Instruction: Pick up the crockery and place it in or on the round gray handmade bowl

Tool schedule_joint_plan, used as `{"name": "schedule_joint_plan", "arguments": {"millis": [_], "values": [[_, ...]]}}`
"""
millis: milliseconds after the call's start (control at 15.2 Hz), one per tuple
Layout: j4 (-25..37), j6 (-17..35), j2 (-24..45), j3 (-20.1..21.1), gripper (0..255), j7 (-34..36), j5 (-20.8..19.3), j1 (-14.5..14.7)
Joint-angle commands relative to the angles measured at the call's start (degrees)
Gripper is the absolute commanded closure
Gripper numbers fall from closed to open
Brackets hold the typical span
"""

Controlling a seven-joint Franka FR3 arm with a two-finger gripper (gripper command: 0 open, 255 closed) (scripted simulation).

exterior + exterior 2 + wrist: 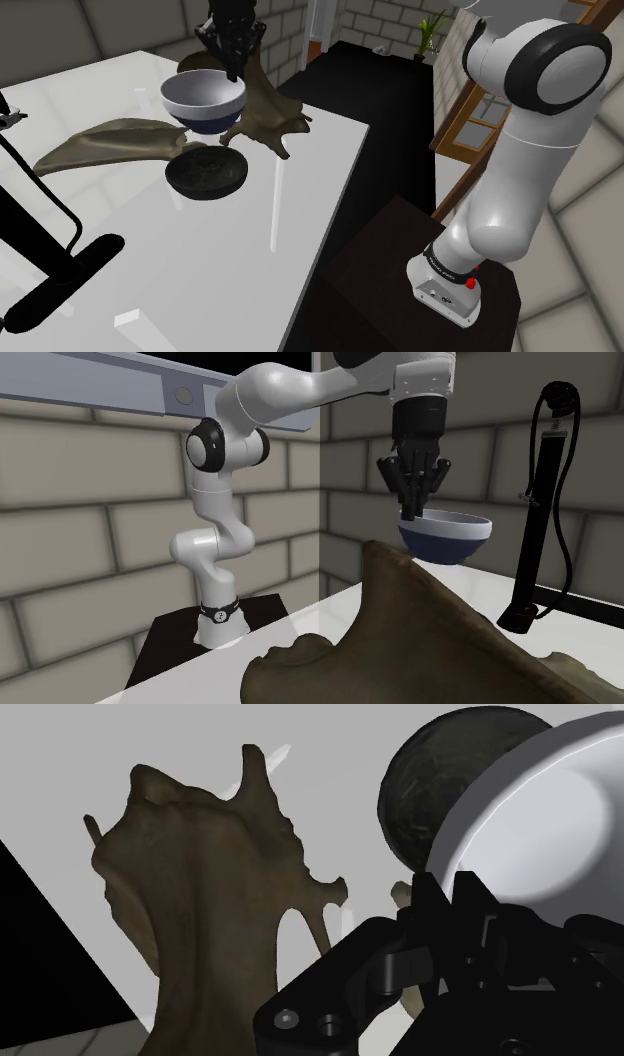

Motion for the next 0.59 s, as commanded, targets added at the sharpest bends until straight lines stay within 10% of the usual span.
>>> {"name": "schedule_joint_plan", "arguments": {"millis": [0, 528], "values": [[9.27, -3.72, 6.11, 0.10, 255, 0.86, -3.05, 2.62], [-3.66, 5.06, 1.61, -0.13, 255, 0.65, -0.61, -0.11]]}}
